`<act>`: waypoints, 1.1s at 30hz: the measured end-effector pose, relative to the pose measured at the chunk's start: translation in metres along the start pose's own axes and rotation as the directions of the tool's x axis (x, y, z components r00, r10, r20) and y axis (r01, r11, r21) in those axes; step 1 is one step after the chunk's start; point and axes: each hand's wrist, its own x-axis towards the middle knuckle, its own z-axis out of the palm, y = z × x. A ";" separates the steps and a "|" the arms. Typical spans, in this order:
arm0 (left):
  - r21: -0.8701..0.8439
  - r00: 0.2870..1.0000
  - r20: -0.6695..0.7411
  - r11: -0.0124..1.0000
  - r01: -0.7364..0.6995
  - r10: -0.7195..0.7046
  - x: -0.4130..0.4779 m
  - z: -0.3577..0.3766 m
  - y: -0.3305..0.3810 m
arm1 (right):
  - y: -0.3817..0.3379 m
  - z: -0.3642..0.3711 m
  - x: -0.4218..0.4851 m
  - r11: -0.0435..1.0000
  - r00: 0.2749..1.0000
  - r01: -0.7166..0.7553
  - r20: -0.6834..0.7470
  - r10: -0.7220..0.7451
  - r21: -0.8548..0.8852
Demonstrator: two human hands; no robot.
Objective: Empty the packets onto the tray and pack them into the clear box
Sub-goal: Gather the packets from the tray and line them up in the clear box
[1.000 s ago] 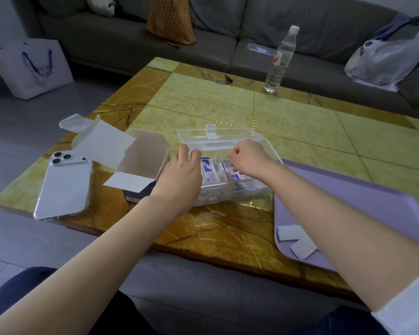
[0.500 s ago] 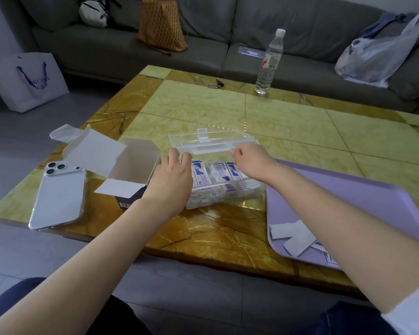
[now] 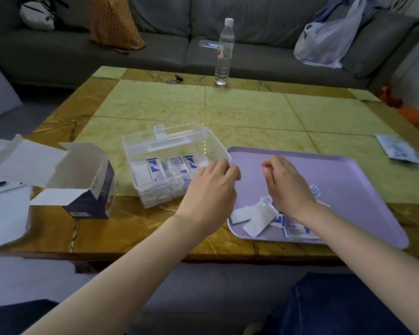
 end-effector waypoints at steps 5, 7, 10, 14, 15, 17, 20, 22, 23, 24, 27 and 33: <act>0.165 0.907 0.409 0.986 0.037 -0.103 0.012 0.038 0.030 | 0.076 -0.006 -0.014 0.935 0.917 -0.314 0.202 0.344 -0.166; 0.220 0.858 0.495 0.975 0.032 -0.139 0.015 0.050 0.037 | 0.091 -0.008 -0.021 0.906 0.878 -0.407 0.224 0.423 -0.113; 0.258 0.826 0.534 0.965 0.047 -0.183 0.018 0.063 0.044 | 0.092 -0.007 -0.028 0.899 0.866 -0.437 0.258 0.428 -0.024; 0.257 0.803 0.541 0.958 0.125 -0.250 0.026 0.070 0.047 | 0.077 -0.004 -0.031 0.943 0.899 -0.333 0.291 0.326 -0.028; 0.244 0.787 0.557 0.958 0.152 -0.266 0.028 0.070 0.047 | 0.074 -0.003 -0.030 0.952 0.902 -0.302 0.308 0.303 -0.052; 0.202 0.761 0.584 0.959 0.201 -0.283 0.032 0.070 0.047 | 0.068 -0.003 -0.028 0.966 0.903 -0.248 0.344 0.258 -0.074; 0.165 0.737 0.615 0.959 0.230 -0.282 0.035 0.070 0.048 | 0.064 -0.002 -0.024 0.975 0.904 -0.224 0.373 0.207 0.002; 0.157 0.728 0.624 0.958 0.239 -0.284 0.036 0.071 0.049 | 0.063 0.000 -0.022 0.971 0.895 -0.239 0.393 0.211 0.022; 0.152 0.726 0.627 0.958 0.243 -0.283 0.036 0.073 0.049 | 0.062 0.000 -0.021 0.968 0.887 -0.251 0.405 0.221 0.021; 0.148 0.726 0.628 0.958 0.244 -0.282 0.036 0.074 0.049 | 0.061 -0.001 -0.021 0.966 0.881 -0.258 0.415 0.228 0.017; 0.142 0.730 0.627 0.962 0.235 -0.271 0.036 0.075 0.047 | 0.058 -0.004 -0.020 0.964 0.871 -0.267 0.430 0.238 0.007; 0.176 0.741 0.614 0.962 0.210 -0.274 0.036 0.071 0.044 | 0.061 -0.011 -0.014 0.964 0.886 -0.262 0.406 0.224 0.041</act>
